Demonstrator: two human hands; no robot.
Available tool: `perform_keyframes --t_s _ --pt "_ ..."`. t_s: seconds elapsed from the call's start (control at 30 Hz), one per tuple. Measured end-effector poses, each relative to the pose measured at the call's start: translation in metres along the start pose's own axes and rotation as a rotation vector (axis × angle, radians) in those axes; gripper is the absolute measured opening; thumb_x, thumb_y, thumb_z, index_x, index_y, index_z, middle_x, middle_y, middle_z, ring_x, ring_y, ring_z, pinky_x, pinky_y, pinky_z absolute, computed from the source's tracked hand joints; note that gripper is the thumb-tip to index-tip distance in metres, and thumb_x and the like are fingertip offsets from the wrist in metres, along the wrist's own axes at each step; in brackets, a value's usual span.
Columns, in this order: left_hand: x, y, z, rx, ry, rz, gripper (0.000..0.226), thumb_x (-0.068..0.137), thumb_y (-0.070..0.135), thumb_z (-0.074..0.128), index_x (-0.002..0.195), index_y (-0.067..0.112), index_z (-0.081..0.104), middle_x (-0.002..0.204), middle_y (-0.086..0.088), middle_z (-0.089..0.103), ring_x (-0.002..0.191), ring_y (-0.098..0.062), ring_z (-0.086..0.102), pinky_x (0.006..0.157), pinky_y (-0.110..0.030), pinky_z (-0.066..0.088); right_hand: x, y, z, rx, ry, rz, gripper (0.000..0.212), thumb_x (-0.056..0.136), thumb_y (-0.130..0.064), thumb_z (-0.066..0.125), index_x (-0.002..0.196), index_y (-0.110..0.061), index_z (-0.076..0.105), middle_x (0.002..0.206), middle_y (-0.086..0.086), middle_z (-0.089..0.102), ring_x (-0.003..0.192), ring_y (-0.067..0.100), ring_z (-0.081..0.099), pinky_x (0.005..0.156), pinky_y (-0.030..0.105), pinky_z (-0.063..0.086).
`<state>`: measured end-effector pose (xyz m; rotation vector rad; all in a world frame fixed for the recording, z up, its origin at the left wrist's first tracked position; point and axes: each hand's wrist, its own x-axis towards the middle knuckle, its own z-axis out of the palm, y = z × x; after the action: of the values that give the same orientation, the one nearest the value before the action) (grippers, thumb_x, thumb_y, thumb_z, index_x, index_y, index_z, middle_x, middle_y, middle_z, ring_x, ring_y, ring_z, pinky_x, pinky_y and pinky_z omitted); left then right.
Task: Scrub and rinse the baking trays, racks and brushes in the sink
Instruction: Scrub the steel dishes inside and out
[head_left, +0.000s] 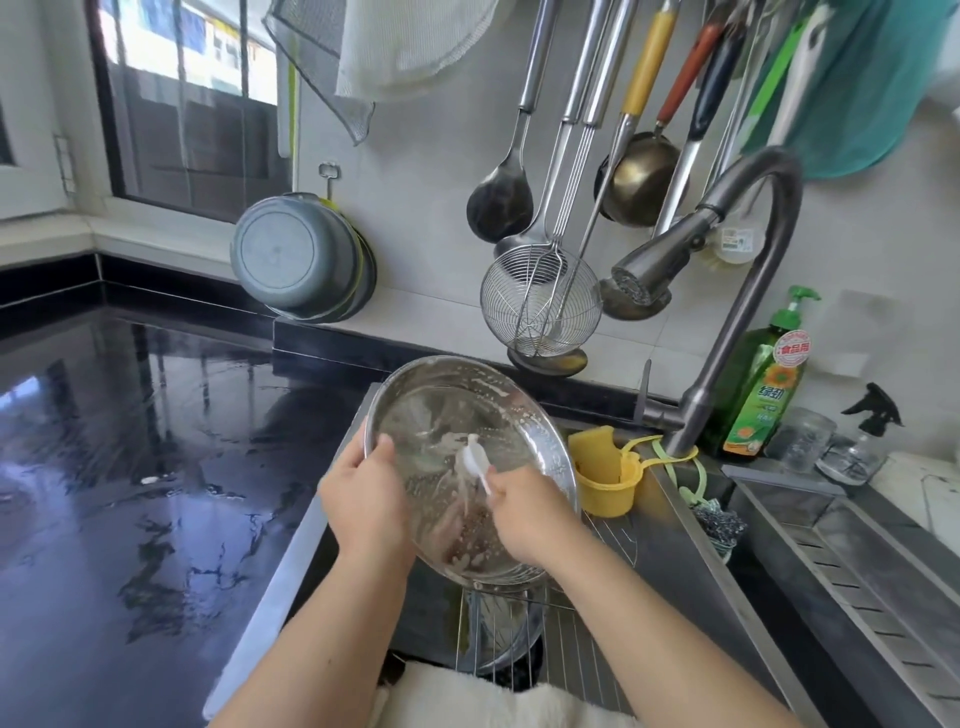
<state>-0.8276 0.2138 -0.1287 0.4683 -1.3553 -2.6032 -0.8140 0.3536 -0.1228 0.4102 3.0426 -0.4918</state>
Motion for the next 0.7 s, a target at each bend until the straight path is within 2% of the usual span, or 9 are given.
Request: perform_keyframes --t_s 0.07,0.1,0.17,0.23,0.33,0.43,0.53,0.63,0.7 --pt "0.0 -0.001 0.002 -0.022 0.014 -0.007 0.036 0.101 0.014 0.063 0.077 0.036 0.079 0.086 0.004 0.078 0.097 -0.026 0.074 0.087 -0.043 0.061 -0.005 0.012 -0.003 -0.065 0.053 0.099 0.053 0.098 -0.005 0.047 0.151 -0.013 0.042 0.125 0.012 0.06 0.102 0.028 0.063 0.082 0.037 0.055" --pt "-0.001 -0.002 0.003 -0.022 0.008 -0.013 0.032 0.101 0.015 0.063 0.083 0.036 0.08 0.088 0.005 0.078 0.098 -0.025 0.074 0.087 -0.043 0.06 -0.005 0.017 -0.005 -0.085 0.088 0.17 0.058 0.096 -0.005 0.05 0.152 -0.012 0.039 0.125 0.013 0.059 0.106 0.029 0.062 0.083 0.036 0.054" --pt "-0.009 -0.001 0.008 0.01 -0.036 -0.009 0.027 0.1 0.016 0.063 0.1 0.035 0.081 0.089 0.009 0.079 0.092 -0.019 0.073 0.075 -0.032 0.059 -0.004 0.018 -0.008 -0.051 0.133 0.245 0.053 0.095 -0.006 0.054 0.147 -0.01 0.047 0.128 0.013 0.059 0.112 0.031 0.061 0.089 0.035 0.052" --pt "-0.014 -0.002 0.009 0.047 -0.079 0.009 0.03 0.101 0.012 0.06 0.109 0.032 0.081 0.093 0.006 0.078 0.074 -0.009 0.072 0.057 -0.021 0.054 -0.004 0.004 -0.006 0.007 0.152 0.187 0.04 0.097 -0.008 0.052 0.136 -0.013 0.057 0.128 0.012 0.06 0.11 0.031 0.061 0.093 0.037 0.052" --pt "-0.013 -0.006 0.006 0.081 -0.099 -0.004 0.029 0.102 0.008 0.057 0.114 0.019 0.08 0.079 0.008 0.071 0.053 -0.004 0.064 0.047 -0.015 0.048 -0.004 -0.015 0.006 0.116 0.123 -0.046 0.043 0.103 -0.013 0.045 0.142 -0.027 0.055 0.126 0.005 0.06 0.103 0.026 0.062 0.078 0.032 0.049" --pt "-0.013 -0.009 0.008 0.044 -0.12 -0.03 0.03 0.1 0.01 0.057 0.113 0.023 0.08 0.078 0.008 0.076 0.073 -0.013 0.07 0.062 -0.021 0.052 0.006 -0.014 -0.005 0.111 0.194 0.013 0.042 0.103 -0.016 0.048 0.144 -0.026 0.053 0.117 0.003 0.064 0.095 0.022 0.064 0.073 0.034 0.052" --pt "-0.025 -0.006 0.012 0.056 -0.2 0.026 0.039 0.099 0.001 0.055 0.111 0.027 0.08 0.084 0.008 0.08 0.065 -0.006 0.073 0.055 -0.014 0.052 0.013 -0.012 -0.023 0.038 0.269 0.213 0.047 0.097 -0.009 0.05 0.144 -0.016 0.051 0.123 0.011 0.064 0.105 0.031 0.062 0.087 0.04 0.053" --pt "-0.026 -0.005 0.011 0.065 -0.164 0.003 0.036 0.101 0.0 0.055 0.11 0.024 0.08 0.094 0.0 0.08 0.086 -0.014 0.078 0.067 -0.023 0.061 0.007 -0.037 -0.022 0.124 0.176 0.056 0.021 0.1 -0.012 0.048 0.115 -0.018 0.062 0.107 0.011 0.067 0.093 0.031 0.064 0.077 0.037 0.053" --pt "-0.017 -0.009 0.009 0.029 -0.119 -0.057 0.029 0.102 0.005 0.057 0.112 0.02 0.08 0.097 -0.005 0.08 0.098 -0.028 0.076 0.085 -0.041 0.063 0.008 -0.044 -0.014 0.147 0.139 -0.05 0.024 0.102 -0.016 0.047 0.113 -0.013 0.068 0.096 0.008 0.068 0.087 0.029 0.066 0.069 0.035 0.053"
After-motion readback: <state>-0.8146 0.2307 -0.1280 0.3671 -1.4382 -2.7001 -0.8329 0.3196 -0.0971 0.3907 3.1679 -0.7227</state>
